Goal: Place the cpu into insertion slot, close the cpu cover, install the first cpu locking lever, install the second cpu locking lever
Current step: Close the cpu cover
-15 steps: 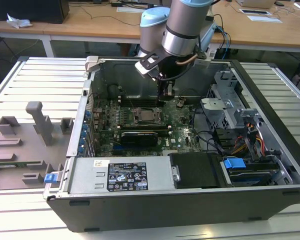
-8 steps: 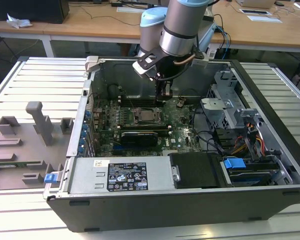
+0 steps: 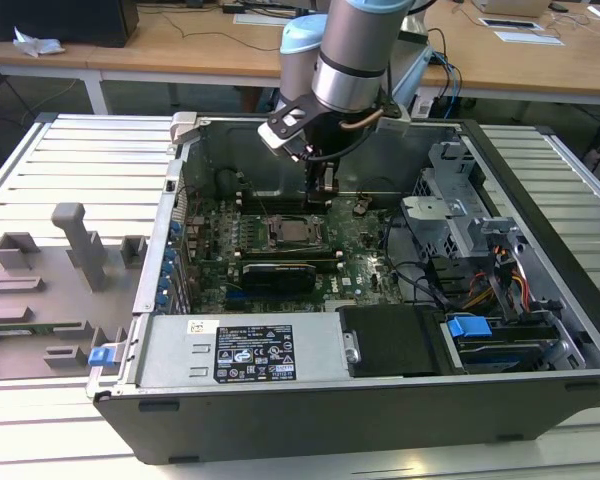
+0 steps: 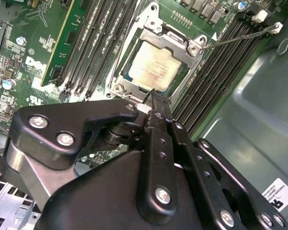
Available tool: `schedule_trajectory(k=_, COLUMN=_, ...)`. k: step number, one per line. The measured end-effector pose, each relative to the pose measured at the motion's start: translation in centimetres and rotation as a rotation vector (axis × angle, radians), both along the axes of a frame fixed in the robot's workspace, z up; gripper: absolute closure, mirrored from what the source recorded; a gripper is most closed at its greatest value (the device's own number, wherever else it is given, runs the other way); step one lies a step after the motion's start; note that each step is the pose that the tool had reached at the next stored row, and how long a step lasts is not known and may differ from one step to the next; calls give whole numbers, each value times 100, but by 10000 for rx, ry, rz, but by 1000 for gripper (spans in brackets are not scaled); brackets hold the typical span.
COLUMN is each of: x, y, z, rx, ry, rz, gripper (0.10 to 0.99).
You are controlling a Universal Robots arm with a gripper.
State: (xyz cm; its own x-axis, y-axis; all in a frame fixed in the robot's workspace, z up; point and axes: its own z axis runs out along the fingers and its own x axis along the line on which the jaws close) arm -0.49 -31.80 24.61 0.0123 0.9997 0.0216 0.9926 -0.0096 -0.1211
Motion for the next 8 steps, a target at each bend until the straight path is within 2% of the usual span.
schedule_trajectory(k=8, x=-90, y=0, z=-1, rx=0, ry=0, rz=0, gripper=980)
